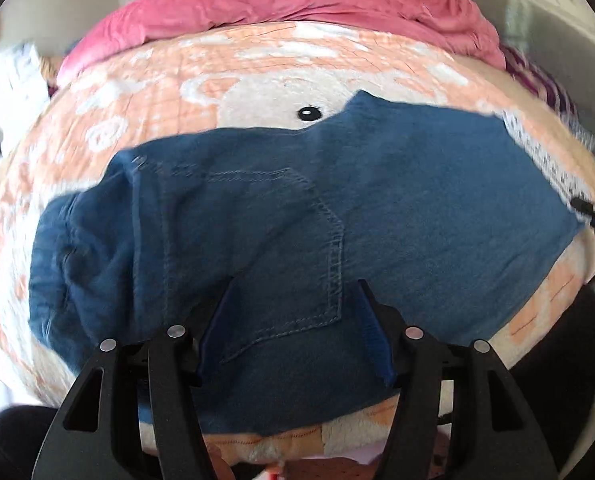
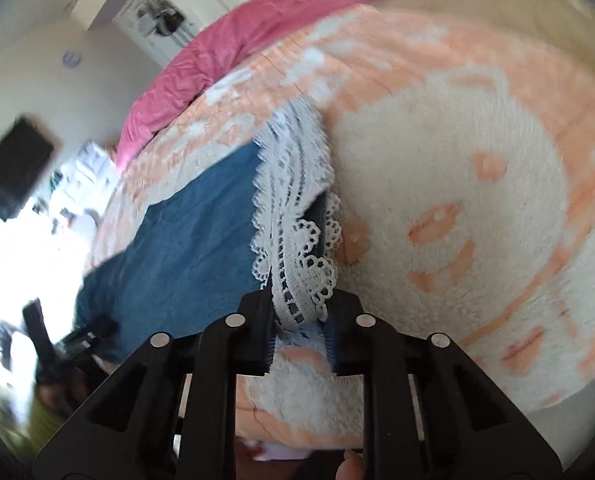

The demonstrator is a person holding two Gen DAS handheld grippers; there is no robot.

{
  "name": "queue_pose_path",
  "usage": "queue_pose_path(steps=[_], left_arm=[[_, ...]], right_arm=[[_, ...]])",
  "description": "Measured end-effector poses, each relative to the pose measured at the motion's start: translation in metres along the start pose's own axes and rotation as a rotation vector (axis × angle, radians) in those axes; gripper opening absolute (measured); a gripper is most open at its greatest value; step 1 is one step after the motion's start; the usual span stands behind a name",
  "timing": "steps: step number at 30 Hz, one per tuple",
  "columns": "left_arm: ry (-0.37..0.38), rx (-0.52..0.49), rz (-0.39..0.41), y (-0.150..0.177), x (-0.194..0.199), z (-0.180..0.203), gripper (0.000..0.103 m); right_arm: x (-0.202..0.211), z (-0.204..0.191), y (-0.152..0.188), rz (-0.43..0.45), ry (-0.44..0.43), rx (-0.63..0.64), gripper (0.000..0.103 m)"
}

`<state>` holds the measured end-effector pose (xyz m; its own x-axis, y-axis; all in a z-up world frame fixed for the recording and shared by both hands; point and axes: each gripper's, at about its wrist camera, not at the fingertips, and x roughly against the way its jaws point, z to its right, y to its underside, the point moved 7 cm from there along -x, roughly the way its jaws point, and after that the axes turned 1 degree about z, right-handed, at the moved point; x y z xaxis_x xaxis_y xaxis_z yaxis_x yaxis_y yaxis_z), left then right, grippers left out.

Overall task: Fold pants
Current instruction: 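Lay the folded pants flat and open both grippers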

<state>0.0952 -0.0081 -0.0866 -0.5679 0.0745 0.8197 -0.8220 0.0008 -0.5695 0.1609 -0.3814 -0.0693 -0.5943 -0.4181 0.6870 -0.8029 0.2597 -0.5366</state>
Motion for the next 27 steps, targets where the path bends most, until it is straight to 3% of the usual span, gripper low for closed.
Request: queue_pose_path(steps=[7,11,13,14,17,22,25,27], left_arm=[[0.035,0.051,-0.009,0.005,0.002,-0.008,0.058],[0.065,0.079,-0.01,0.005,0.002,-0.012,0.058],[0.084,0.096,-0.01,0.004,0.004,-0.014,0.058],[0.093,0.105,-0.007,0.004,0.007,-0.015,0.058],[0.131,0.15,0.025,0.001,0.024,-0.022,0.058],[0.123,0.229,0.132,-0.022,0.061,-0.054,0.062],[0.114,0.176,0.162,-0.045,0.069,-0.043,0.062],[0.147,0.121,0.141,-0.06,0.061,-0.022,0.065]], right_arm=[[-0.012,-0.002,0.015,-0.039,0.198,0.191,0.017],[-0.007,0.002,0.016,-0.02,0.193,0.16,0.022],[-0.002,0.002,0.014,-0.014,0.194,0.144,0.032],[0.004,0.003,0.012,0.001,0.219,0.137,0.05],[0.026,0.0,0.006,0.078,0.288,0.144,0.054],[0.04,-0.037,0.0,0.143,0.26,0.237,0.054],[0.02,-0.078,0.002,0.112,0.199,0.336,0.06],[0.0,-0.112,0.004,0.084,0.163,0.429,0.061]])
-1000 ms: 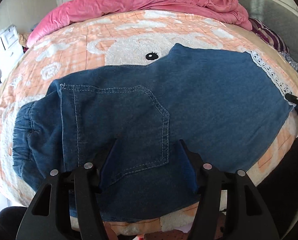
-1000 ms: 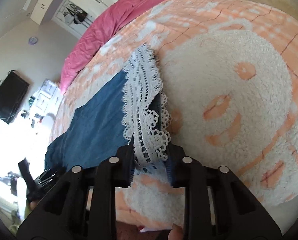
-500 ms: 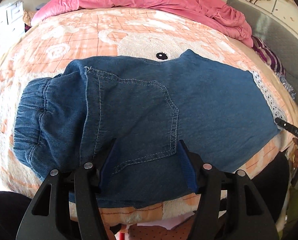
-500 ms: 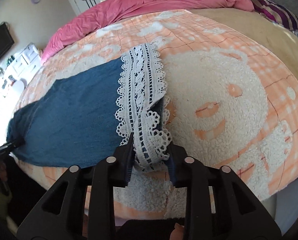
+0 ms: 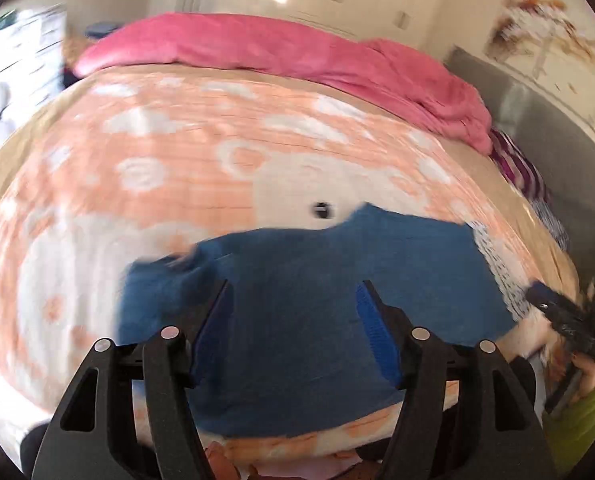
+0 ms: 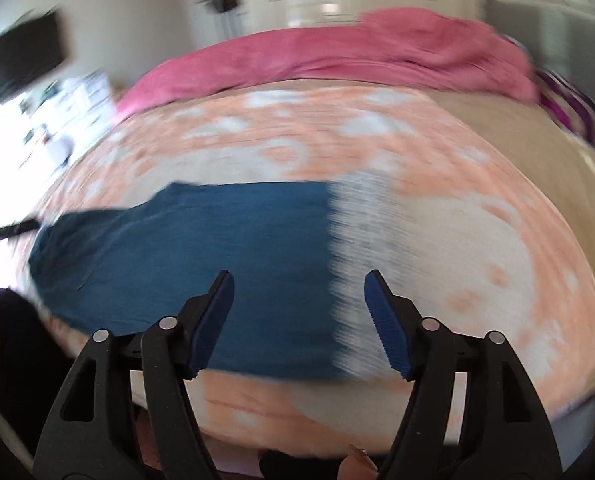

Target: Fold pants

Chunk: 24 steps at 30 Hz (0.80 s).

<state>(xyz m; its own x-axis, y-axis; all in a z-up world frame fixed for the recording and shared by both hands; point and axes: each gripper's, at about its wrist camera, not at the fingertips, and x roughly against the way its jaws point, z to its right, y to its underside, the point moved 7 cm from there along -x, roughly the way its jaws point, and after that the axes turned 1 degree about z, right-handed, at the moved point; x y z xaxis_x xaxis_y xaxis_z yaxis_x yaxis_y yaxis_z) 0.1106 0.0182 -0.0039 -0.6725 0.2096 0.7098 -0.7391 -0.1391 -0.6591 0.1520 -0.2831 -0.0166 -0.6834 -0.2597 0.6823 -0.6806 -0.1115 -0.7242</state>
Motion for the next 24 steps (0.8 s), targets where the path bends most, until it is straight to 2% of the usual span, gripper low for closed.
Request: queue_pose_path(steps=[1,4,7,8,10,12,14,16,20,24], left_arm=[[0.027,-0.023,-0.017,-0.005,-0.011,0.012,0.066],[0.045,-0.068,-0.099,-0.008,-0.05,0.032,0.066],[0.04,-0.041,-0.169,-0.003,-0.088,0.023,0.066],[0.016,-0.037,-0.182,0.0,-0.095,0.016,0.066],[-0.006,-0.029,-0.197,0.007,-0.103,0.0,0.066],[-0.008,-0.021,-0.195,0.008,-0.104,-0.011,0.065],[0.017,0.014,-0.18,0.006,-0.1,-0.017,0.065],[-0.005,0.022,-0.16,0.003,-0.096,-0.026,0.063],[-0.044,0.025,-0.15,0.002,-0.091,-0.034,0.062],[-0.091,-0.019,-0.156,0.005,-0.094,-0.031,0.061]], right_arm=[[-0.004,-0.01,-0.003,-0.006,-0.015,0.03,0.061],[-0.036,-0.066,-0.014,-0.049,-0.124,0.137,0.061],[-0.061,-0.094,-0.019,-0.096,-0.15,0.189,0.063],[-0.074,-0.102,-0.021,-0.118,-0.166,0.204,0.066],[-0.095,-0.106,-0.026,-0.146,-0.141,0.218,0.069],[-0.114,-0.102,-0.028,-0.175,-0.112,0.21,0.071],[-0.131,-0.084,-0.025,-0.22,-0.043,0.178,0.072],[-0.14,-0.067,-0.022,-0.245,0.008,0.143,0.078],[-0.136,-0.026,-0.015,-0.239,0.021,0.041,0.078],[-0.134,-0.011,-0.01,-0.222,0.023,0.005,0.077]])
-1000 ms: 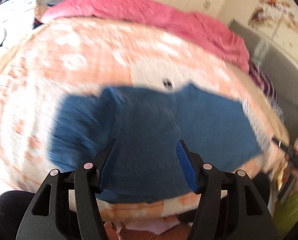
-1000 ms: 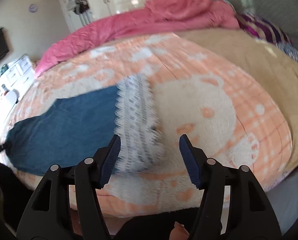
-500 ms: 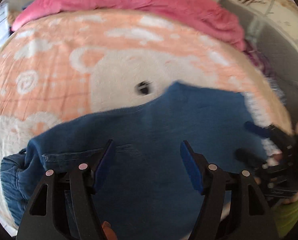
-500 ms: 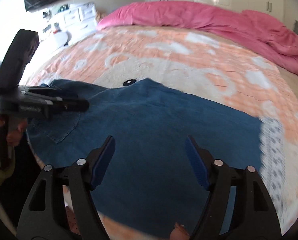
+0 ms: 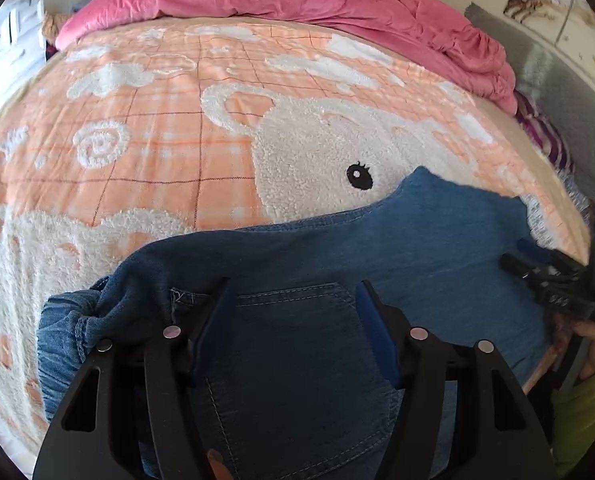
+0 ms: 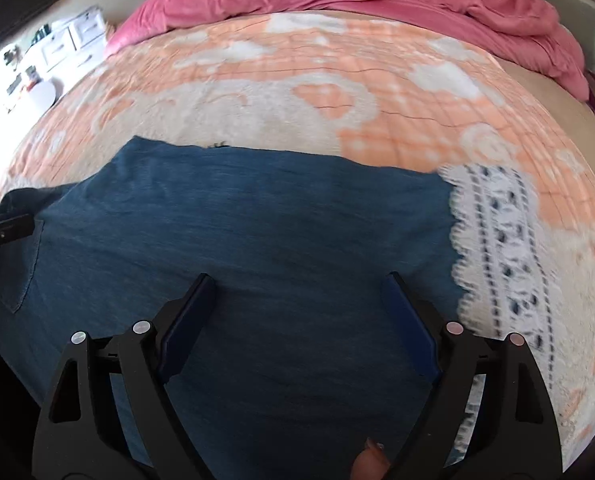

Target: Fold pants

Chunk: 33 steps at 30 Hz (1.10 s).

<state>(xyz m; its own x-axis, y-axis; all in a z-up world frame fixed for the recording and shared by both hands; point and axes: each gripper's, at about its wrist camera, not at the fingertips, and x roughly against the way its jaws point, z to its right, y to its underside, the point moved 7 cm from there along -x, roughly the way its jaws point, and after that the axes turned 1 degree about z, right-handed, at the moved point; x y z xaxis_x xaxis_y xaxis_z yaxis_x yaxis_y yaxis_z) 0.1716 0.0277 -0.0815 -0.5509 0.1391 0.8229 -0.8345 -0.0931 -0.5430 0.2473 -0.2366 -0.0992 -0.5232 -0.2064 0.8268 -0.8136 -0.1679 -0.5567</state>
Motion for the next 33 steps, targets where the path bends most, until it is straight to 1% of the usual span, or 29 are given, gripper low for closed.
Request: queue_pose_path(steps=[2,3,4,6,7,9,10,11,12,13,14,16,17,19,20,21,22,24,26,28,30,33], left_arm=[[-0.038,-0.043,0.005,0.001,-0.002,0.005,0.062],[-0.047,-0.054,0.008,0.002,-0.002,0.006,0.063],[-0.043,-0.052,0.01,0.002,0.0,0.005,0.066],[-0.015,-0.033,0.019,0.002,0.004,0.006,0.071],[-0.004,-0.028,0.028,0.002,0.007,0.008,0.077],[0.025,-0.04,0.047,0.003,0.014,0.018,0.084],[0.046,-0.054,0.057,0.004,0.016,0.025,0.084],[0.095,-0.082,0.07,0.006,0.021,0.039,0.084],[0.126,-0.106,0.075,0.009,0.024,0.051,0.084],[0.15,-0.141,0.081,0.014,0.027,0.065,0.084],[0.152,-0.172,0.087,0.017,0.029,0.075,0.084],[0.127,-0.238,0.098,0.026,0.03,0.092,0.084],[0.116,-0.251,0.093,0.029,0.028,0.096,0.084],[0.097,-0.267,0.059,0.036,0.02,0.097,0.085],[0.072,-0.255,0.031,0.04,0.013,0.092,0.086],[0.047,-0.231,0.0,0.042,0.006,0.084,0.09],[0.041,-0.195,-0.035,0.044,-0.003,0.074,0.09],[0.08,-0.153,-0.051,0.043,-0.007,0.066,0.09],[0.077,-0.154,-0.048,0.041,-0.006,0.066,0.09],[0.049,-0.187,-0.05,0.043,-0.01,0.069,0.091],[0.036,-0.206,-0.048,0.044,-0.01,0.071,0.093],[0.044,-0.201,-0.048,0.043,-0.009,0.071,0.093]], right_arm=[[-0.001,-0.003,0.001,0.003,0.026,0.015,0.077],[0.0,-0.005,0.0,0.006,0.034,0.019,0.078],[0.003,-0.006,-0.001,0.014,0.037,0.014,0.078],[0.019,-0.002,-0.002,0.061,0.026,-0.033,0.082],[0.029,0.002,0.0,0.09,0.02,-0.059,0.083],[0.05,0.01,0.004,0.139,0.018,-0.114,0.088],[0.059,0.013,0.008,0.154,0.013,-0.136,0.089],[0.068,0.014,0.012,0.163,0.005,-0.149,0.09],[0.075,0.013,0.017,0.168,-0.005,-0.153,0.09],[0.08,0.01,0.02,0.171,-0.012,-0.147,0.09],[0.082,0.006,0.022,0.171,-0.019,-0.137,0.091],[0.085,-0.005,0.029,0.161,-0.038,-0.109,0.092],[0.084,-0.01,0.033,0.146,-0.037,-0.092,0.092],[0.081,-0.016,0.039,0.125,-0.037,-0.074,0.092],[0.078,-0.016,0.042,0.113,-0.025,-0.069,0.092],[0.076,-0.015,0.045,0.1,-0.01,-0.072,0.093],[0.07,-0.008,0.049,0.066,0.021,-0.086,0.093],[0.06,0.007,0.059,0.021,0.064,-0.12,0.093],[0.06,0.014,0.063,0.044,0.016,-0.156,0.093],[0.063,0.016,0.063,0.055,-0.02,-0.177,0.093],[0.065,0.019,0.062,0.059,-0.038,-0.19,0.092],[0.071,0.021,0.062,0.074,-0.05,-0.207,0.092]])
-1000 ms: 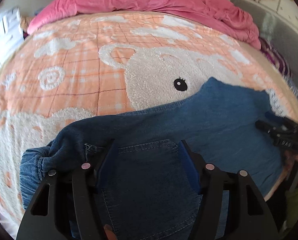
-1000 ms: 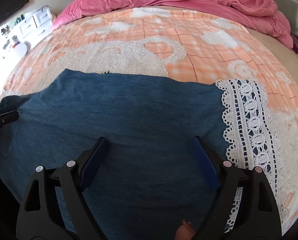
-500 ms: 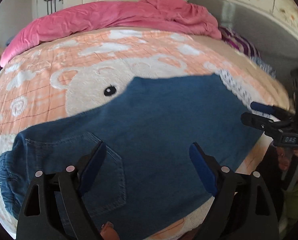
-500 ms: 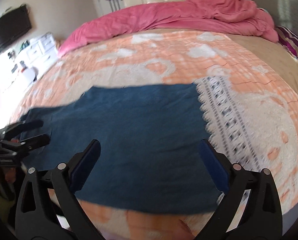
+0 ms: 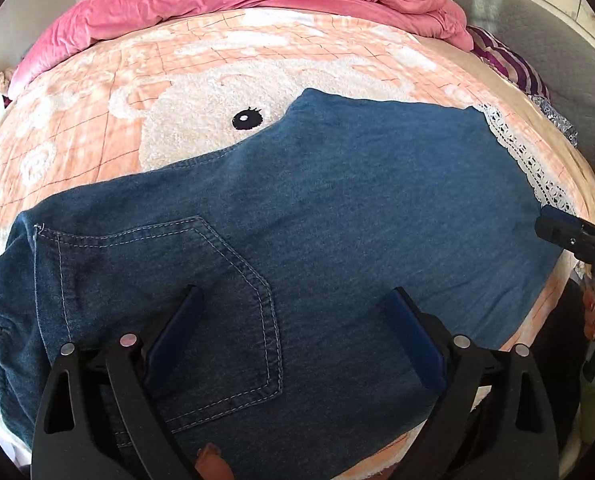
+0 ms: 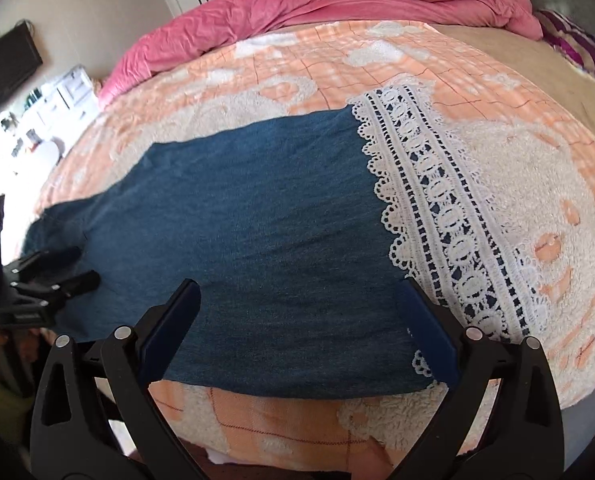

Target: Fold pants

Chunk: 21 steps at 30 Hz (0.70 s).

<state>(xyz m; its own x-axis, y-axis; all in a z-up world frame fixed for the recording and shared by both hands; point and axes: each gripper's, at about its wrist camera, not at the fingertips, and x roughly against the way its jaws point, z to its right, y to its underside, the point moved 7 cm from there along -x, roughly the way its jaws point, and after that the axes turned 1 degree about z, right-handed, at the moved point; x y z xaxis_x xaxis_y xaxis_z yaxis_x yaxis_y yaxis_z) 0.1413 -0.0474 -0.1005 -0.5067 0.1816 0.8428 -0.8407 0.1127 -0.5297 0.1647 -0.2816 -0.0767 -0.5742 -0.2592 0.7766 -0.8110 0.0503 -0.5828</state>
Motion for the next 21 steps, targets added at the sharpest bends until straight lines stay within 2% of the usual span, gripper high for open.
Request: queue_pose_path(steps=[4,12,18,21], left_arm=[[-0.011,-0.02,0.025,-0.001,0.01,0.005,0.094],[-0.023,-0.07,0.139,-0.011,0.043,0.025,0.097],[0.008,-0.09,0.196,-0.021,0.071,0.053,0.098],[0.048,-0.095,0.197,-0.029,0.077,0.069,0.098]], right_arm=[[0.016,0.003,-0.003,0.033,0.023,-0.01,0.093],[0.07,0.02,-0.007,0.148,0.077,-0.032,0.093],[0.086,0.031,-0.007,0.194,0.096,-0.057,0.093],[0.092,0.033,-0.011,0.219,0.105,-0.057,0.093]])
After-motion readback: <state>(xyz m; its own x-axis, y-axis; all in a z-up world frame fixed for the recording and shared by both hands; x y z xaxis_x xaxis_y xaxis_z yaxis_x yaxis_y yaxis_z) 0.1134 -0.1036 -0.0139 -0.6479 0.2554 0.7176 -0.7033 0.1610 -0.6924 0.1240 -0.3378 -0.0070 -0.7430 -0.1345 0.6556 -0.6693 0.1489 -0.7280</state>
